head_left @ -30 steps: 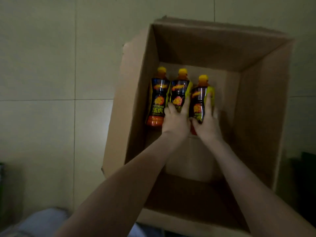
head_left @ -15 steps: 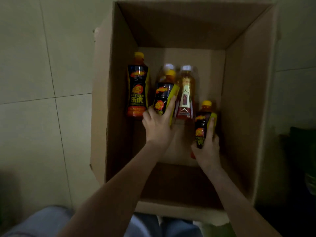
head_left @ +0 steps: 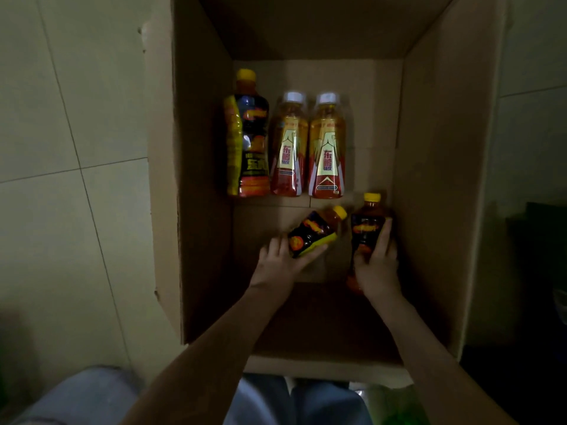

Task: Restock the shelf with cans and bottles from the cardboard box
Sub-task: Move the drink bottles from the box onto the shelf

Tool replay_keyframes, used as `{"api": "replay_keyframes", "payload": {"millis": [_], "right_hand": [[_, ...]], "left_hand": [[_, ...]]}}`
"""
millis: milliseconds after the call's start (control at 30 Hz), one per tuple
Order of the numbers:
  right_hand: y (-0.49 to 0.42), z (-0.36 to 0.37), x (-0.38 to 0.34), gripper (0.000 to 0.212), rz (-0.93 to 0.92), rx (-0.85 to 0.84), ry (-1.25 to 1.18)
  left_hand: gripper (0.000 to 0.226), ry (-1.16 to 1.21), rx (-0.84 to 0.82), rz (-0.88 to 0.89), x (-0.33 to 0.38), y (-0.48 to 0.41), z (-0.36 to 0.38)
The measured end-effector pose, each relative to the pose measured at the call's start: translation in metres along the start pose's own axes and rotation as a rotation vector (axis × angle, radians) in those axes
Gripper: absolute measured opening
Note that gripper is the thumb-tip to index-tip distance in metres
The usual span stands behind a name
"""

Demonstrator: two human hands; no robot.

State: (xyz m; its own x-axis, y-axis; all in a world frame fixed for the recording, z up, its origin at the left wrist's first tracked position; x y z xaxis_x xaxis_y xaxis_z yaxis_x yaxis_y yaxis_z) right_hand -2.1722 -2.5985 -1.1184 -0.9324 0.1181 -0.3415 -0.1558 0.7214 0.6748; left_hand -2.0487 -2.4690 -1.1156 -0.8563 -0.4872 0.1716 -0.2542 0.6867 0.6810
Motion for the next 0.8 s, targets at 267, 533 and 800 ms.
{"api": "replay_keyframes", "payload": {"millis": [267, 533, 800], "right_hand": [[-0.021, -0.006, -0.096, 0.083, -0.491, 0.123, 0.079], [-0.064, 0.025, -0.145, 0.086, -0.344, 0.034, 0.143], [-0.071, 0.008, -0.116, 0.089, -0.321, -0.013, 0.127]], "left_hand": [[0.087, -0.038, 0.496, 0.041, 0.005, -0.038, -0.070], [0.074, -0.327, 0.352, -0.220, -0.021, -0.090, -0.086], [0.084, -0.384, 0.286, -0.217, -0.006, -0.112, -0.072]]}}
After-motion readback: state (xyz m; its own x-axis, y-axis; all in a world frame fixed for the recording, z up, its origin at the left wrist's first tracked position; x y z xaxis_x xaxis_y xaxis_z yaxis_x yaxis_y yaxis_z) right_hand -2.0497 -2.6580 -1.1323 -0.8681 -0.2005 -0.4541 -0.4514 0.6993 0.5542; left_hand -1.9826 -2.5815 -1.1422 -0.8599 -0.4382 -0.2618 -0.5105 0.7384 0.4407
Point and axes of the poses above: each hand's wrist, its own y-axis away from the middle knuckle, its own z-axis out of the palm, x = y × z, the point moved 4 cm from there along -y, towards the middle knuckle, and after that the axes turned 9 degrees about x, right-handed, at the moved point
